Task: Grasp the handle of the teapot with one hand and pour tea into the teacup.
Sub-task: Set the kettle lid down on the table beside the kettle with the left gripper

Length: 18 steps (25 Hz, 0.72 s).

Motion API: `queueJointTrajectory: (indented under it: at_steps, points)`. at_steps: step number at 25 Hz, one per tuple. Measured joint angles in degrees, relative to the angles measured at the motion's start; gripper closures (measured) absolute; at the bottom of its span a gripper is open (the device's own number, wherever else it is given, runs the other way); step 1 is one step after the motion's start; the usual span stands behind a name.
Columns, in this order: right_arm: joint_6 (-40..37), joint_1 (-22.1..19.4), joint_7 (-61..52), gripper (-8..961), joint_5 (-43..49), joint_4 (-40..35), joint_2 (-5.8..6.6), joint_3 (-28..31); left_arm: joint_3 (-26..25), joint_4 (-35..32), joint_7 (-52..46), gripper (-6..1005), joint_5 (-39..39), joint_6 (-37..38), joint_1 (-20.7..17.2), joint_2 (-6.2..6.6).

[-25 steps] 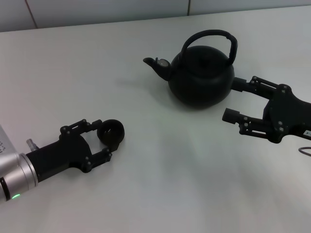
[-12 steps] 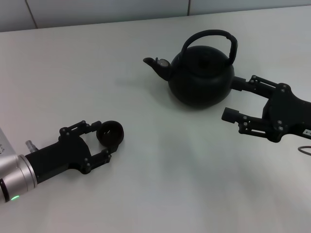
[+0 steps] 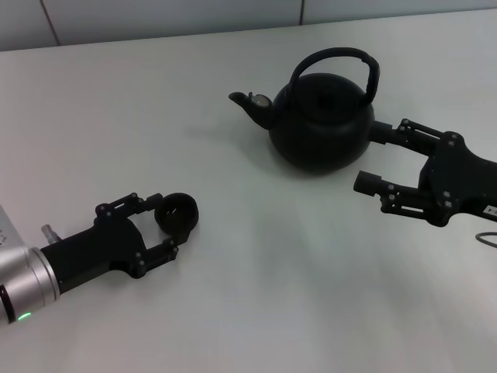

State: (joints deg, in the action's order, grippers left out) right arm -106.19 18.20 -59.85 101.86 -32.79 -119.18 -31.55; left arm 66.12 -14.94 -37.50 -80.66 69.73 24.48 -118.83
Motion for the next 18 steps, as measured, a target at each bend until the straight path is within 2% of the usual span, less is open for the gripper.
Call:
queueJointTrajectory:
  at_steps: [12, 18]
  points:
    - [0.12, 0.43, 0.0, 164, 0.0, -0.17, 0.0, 0.0, 0.15, -0.43, -0.02, 284, 0.16, -0.25, 0.03, -0.08]
    - [0.11, 0.56, 0.0, 164, -0.04, -0.17, -0.1, 0.05, 0.15, -0.6, -0.03, 182, 0.05, -0.28, 0.04, -0.03]
